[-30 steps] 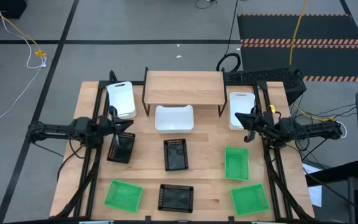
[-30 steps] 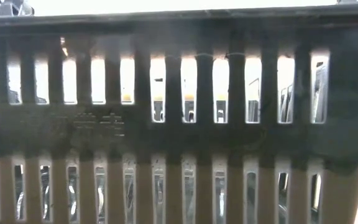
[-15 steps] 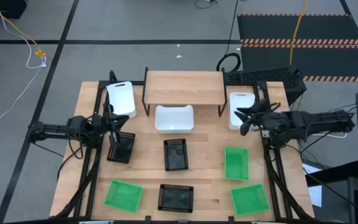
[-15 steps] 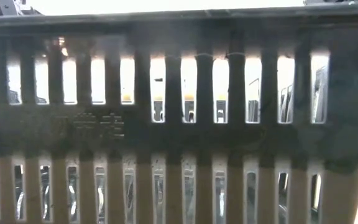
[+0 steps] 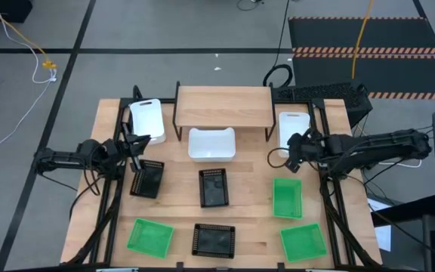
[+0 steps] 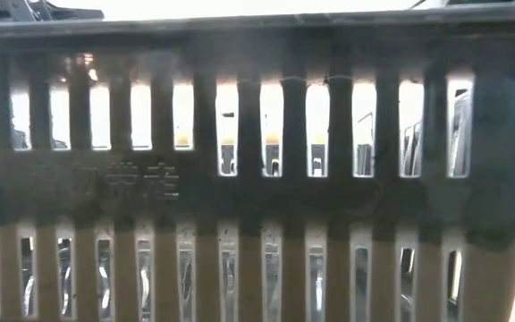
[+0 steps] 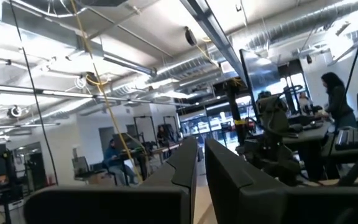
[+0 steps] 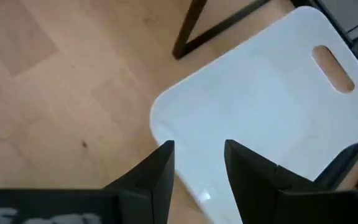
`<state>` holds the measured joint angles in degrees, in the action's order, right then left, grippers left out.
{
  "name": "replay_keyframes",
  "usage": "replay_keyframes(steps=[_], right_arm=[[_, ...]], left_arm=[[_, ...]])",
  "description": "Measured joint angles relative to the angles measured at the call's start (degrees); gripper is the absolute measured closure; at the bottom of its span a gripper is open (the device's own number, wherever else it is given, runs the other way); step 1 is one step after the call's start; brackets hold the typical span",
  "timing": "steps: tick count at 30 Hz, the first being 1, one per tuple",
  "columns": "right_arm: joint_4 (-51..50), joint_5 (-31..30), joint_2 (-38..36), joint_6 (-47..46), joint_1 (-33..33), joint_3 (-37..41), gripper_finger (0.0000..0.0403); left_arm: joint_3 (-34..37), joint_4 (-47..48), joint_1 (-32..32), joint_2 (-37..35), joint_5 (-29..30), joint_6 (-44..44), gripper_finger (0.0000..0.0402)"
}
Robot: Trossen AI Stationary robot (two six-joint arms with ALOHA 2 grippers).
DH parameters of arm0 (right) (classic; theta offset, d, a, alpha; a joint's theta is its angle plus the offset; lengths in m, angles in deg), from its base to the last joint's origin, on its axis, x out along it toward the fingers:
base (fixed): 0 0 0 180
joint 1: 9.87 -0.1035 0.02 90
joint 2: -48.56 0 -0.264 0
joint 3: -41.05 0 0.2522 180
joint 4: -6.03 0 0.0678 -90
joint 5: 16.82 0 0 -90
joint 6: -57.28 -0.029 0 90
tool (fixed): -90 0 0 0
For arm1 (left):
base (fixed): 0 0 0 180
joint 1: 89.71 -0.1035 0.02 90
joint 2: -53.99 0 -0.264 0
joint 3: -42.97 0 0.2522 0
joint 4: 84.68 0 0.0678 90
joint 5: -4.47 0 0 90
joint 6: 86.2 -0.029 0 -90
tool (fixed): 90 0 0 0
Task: Stack baskets on shelf by color
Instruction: Put the right white bin on the shelf
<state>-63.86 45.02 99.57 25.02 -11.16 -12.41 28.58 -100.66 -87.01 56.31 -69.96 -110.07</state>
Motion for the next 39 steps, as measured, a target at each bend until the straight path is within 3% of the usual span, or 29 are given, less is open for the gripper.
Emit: replay_keyframes(steps=[8, 16, 19, 22, 25, 28, 34, 39], right_arm=[[3.20, 8.98, 4.51, 9.68, 4.18, -0.02, 0.0265], [4.04, 11.04, 9.40, 11.32, 9.88, -0.04, 0.0265], [4.80, 14.61, 11.16, 13.39, 11.57, -0.04, 0.0268], [5.15, 17.36, 12.73, 14.70, 12.61, -0.06, 0.0286], [3.68, 19.35, 13.71, 14.81, 13.39, -0.07, 0.0332], [2.44, 19.53, 13.80, 11.53, 14.04, -0.11, 0.0388], [-4.24, 14.37, 10.62, 4.34, 14.38, -3.08, 0.0397], [-10.74, 7.16, 7.19, 2.55, 14.46, -10.71, 0.0401]], left_arm=[[0.00, 0.49, 0.00, 2.84, 0.00, 0.21, 0.0366], [0.00, 2.01, 0.00, 8.36, 0.00, 4.93, 0.0366], [0.00, 2.12, 0.00, 10.17, 0.00, 5.63, 0.0366], [0.00, 2.14, 0.00, 11.58, 0.00, 6.46, 0.0366], [0.00, 2.14, 0.00, 12.33, 0.00, 6.49, 0.0366], [0.00, 2.01, 0.00, 12.33, 0.00, 6.33, 0.0366], [0.00, 0.47, 0.00, 12.31, 0.00, 6.14, 0.0366], [0.00, -0.63, 0.00, 12.31, 0.07, 5.11, 0.0366]])
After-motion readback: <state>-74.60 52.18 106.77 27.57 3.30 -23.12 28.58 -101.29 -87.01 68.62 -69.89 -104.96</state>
